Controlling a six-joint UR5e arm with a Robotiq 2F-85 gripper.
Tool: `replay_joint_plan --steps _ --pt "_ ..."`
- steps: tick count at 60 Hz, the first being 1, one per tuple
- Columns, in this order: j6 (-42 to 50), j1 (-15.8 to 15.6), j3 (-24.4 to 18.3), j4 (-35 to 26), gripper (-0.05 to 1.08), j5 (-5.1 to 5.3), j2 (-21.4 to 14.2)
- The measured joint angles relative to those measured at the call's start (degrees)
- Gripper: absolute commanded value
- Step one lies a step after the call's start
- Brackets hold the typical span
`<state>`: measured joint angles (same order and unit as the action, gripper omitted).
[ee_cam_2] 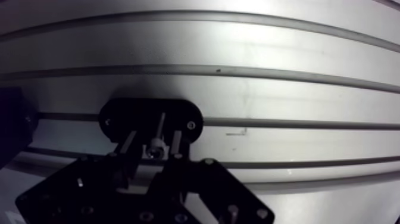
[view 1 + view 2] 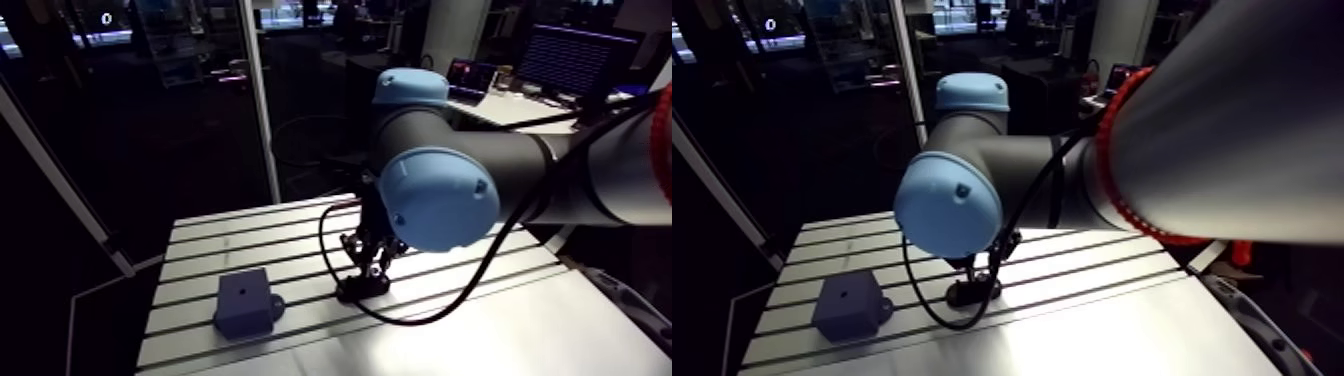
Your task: Pick up the M10 bolt and insert it into the hole until fully seated.
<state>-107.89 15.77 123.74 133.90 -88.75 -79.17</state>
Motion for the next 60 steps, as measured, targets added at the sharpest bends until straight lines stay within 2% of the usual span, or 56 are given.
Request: replay_joint_plan --steps 35,60 --pt "0.0 0.0 0.3 -0.2 0.60 0.05 -0.2" --pt "0.0 0.0 0.4 -0.2 0.67 0.06 -0.3"
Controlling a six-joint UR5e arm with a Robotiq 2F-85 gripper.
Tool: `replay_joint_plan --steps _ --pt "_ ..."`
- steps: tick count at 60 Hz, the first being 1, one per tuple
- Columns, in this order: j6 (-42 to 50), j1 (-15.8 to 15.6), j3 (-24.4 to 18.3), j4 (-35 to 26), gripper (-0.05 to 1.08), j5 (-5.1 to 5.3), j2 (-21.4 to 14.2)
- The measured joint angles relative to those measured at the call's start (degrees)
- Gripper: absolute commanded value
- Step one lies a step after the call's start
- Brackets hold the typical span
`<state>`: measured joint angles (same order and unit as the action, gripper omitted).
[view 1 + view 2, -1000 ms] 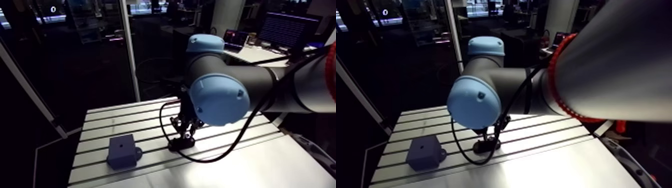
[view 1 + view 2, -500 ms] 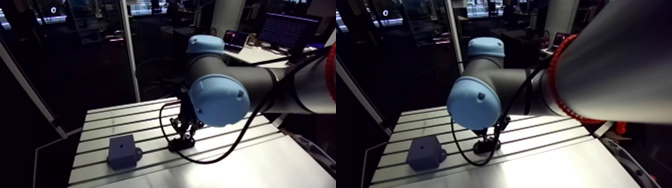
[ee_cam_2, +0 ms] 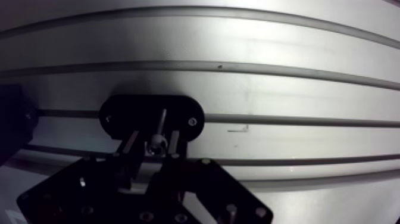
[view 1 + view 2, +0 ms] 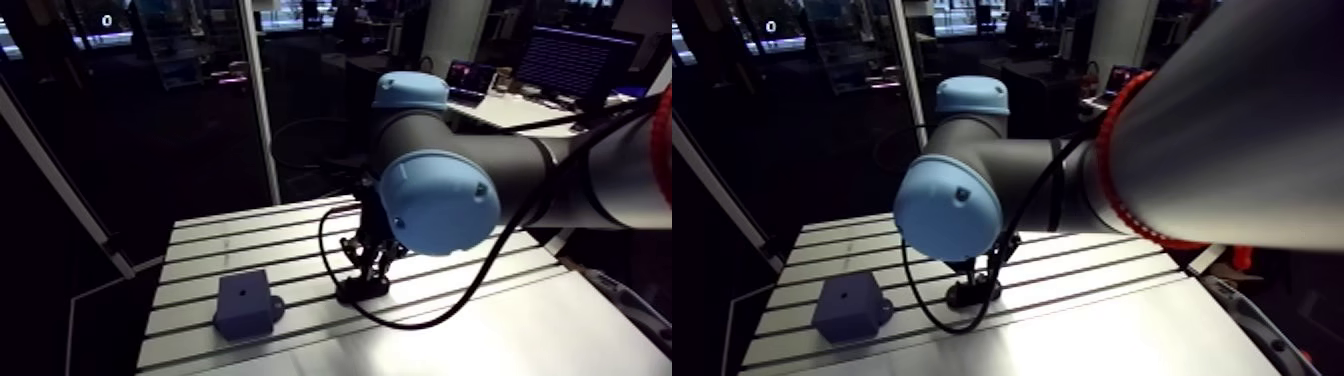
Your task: Pick up the M10 bolt and insert it into the hole until fully seated.
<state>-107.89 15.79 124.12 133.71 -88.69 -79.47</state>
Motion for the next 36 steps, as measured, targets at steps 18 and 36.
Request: replay_joint_plan --steps 18,36 --pt "0.0 0.0 -0.2 -0.1 0.70 0.04 0.0" --pt "0.0 -0.1 -0.2 -0.1 0.70 0.00 0.1"
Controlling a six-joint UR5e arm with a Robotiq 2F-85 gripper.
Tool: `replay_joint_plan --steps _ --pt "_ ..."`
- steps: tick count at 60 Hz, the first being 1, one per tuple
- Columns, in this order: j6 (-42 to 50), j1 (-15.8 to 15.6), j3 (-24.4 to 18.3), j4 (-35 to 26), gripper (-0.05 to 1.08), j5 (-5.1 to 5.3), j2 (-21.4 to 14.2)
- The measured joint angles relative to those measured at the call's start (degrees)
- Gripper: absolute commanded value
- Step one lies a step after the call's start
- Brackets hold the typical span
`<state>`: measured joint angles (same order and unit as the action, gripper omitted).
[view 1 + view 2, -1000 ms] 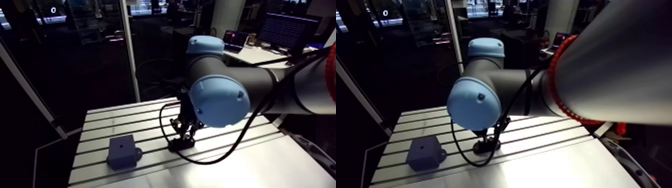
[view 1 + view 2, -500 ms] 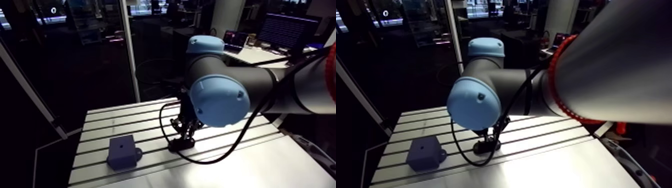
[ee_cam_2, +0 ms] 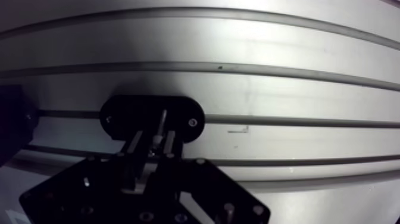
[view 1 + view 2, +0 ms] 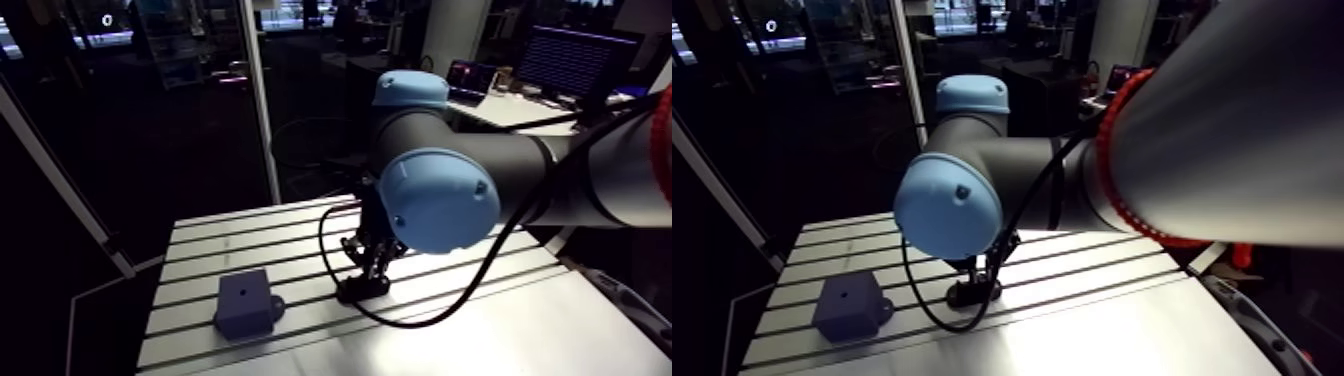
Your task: Pick up the M10 bolt and insert it into the hole until fully seated.
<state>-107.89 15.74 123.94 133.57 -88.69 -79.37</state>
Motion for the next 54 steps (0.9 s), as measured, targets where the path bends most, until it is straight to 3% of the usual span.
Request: replay_joint_plan --steps 19,54 --pt "0.0 0.0 0.0 0.0 0.74 -0.03 0.1" --pt "0.1 -0.2 -0.5 0.0 0.94 0.43 -0.3"
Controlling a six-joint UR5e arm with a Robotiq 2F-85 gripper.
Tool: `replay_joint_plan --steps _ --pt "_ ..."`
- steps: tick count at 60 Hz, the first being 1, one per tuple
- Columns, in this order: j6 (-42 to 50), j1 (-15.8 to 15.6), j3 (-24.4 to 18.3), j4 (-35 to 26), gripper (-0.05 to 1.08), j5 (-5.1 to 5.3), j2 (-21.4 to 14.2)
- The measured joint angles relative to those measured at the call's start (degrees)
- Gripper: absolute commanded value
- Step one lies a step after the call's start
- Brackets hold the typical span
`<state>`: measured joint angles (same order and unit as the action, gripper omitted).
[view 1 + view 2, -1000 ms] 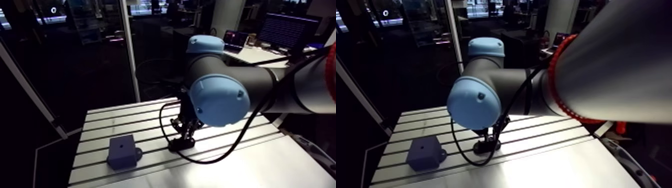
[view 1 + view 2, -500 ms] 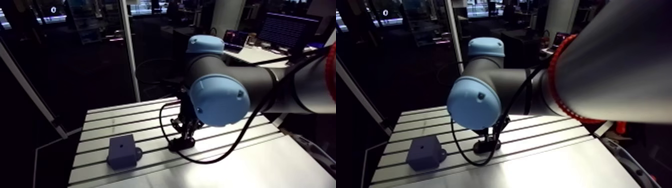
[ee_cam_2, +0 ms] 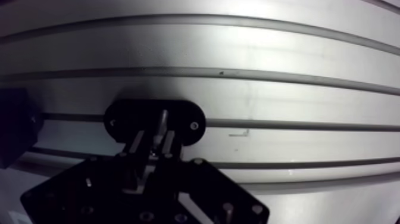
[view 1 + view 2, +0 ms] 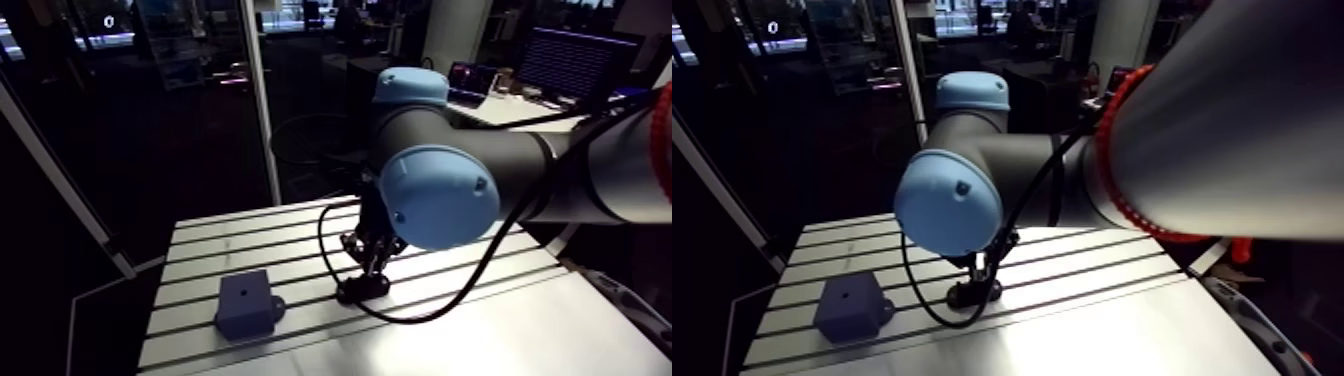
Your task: Pick up the M10 bolt and insert it into the hole until fully seated.
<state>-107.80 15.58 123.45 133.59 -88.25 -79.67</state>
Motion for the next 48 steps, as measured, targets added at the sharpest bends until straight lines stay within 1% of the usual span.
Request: replay_joint_plan --steps 17,28,31,35,48 --pt "0.2 -0.4 -1.9 -1.2 0.99 0.06 -0.4" --pt "0.3 -0.6 -3.3 -2.5 0.99 -0.03 -1.3" --pt "0.4 -0.8 -3.6 -2.8 1.02 -0.03 -1.5" --pt "0.4 -1.1 -4.1 -3.4 1.05 -0.02 -1.8" --pt "1.2 -3.2 -7.1 -7.2 1.08 0.41 -2.7"
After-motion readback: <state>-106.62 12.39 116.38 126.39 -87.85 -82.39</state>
